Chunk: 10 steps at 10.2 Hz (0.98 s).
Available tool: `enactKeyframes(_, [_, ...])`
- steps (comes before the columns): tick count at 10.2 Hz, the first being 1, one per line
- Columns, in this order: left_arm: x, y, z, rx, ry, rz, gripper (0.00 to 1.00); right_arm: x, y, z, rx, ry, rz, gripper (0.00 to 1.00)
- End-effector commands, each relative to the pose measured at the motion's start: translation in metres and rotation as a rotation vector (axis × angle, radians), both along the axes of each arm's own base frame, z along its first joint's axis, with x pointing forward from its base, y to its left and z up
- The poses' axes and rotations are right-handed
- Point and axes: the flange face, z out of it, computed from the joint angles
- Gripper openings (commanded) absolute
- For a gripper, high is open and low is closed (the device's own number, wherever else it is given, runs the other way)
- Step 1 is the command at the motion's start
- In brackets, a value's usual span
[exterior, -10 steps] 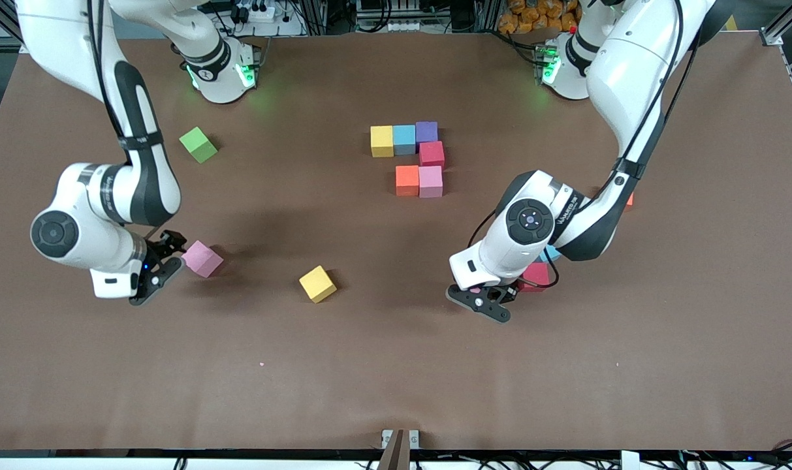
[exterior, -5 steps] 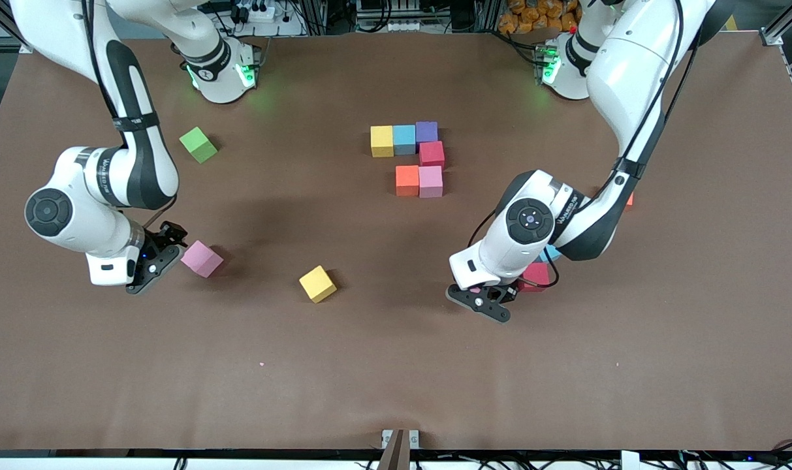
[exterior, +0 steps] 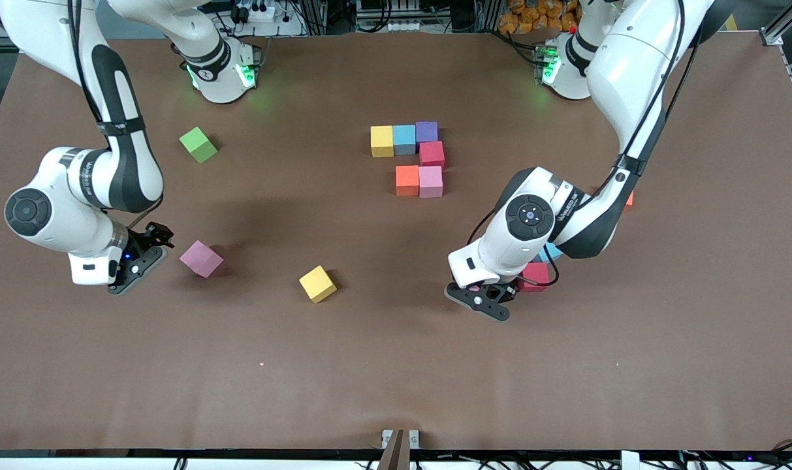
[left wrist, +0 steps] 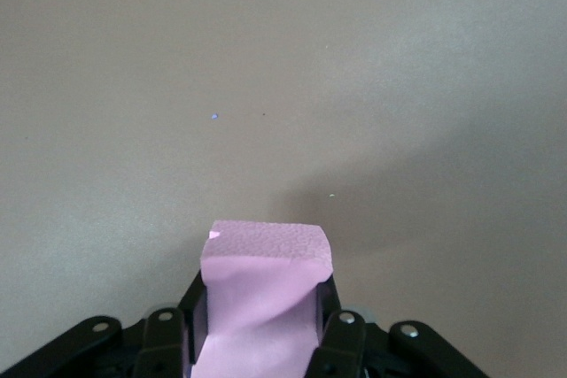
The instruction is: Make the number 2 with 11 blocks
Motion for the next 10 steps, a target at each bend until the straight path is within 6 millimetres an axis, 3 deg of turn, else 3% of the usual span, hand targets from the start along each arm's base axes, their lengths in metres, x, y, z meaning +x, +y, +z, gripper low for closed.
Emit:
enactKeyframes(1, [-0.0033, 0.0016, 0.0093, 0.014, -0.003, 0.012, 0.35, -0.0014, 0.0013, -0.0018, 0.006, -0.002, 0.020, 1.00])
enactKeyframes(4, [-0.0032, 0.0016, 0.0104, 0.014, -0.004, 0.012, 0.35, 0.0001, -0.0084, -0.0076, -0.001, -0.011, 0.039, 1.00])
enactKeyframes(10, [-0.0036, 0.0008, 0.0117, 0.012, -0.006, 0.011, 0.35, 0.0002, -0.0066, -0.0076, -0.001, -0.011, 0.042, 1.00])
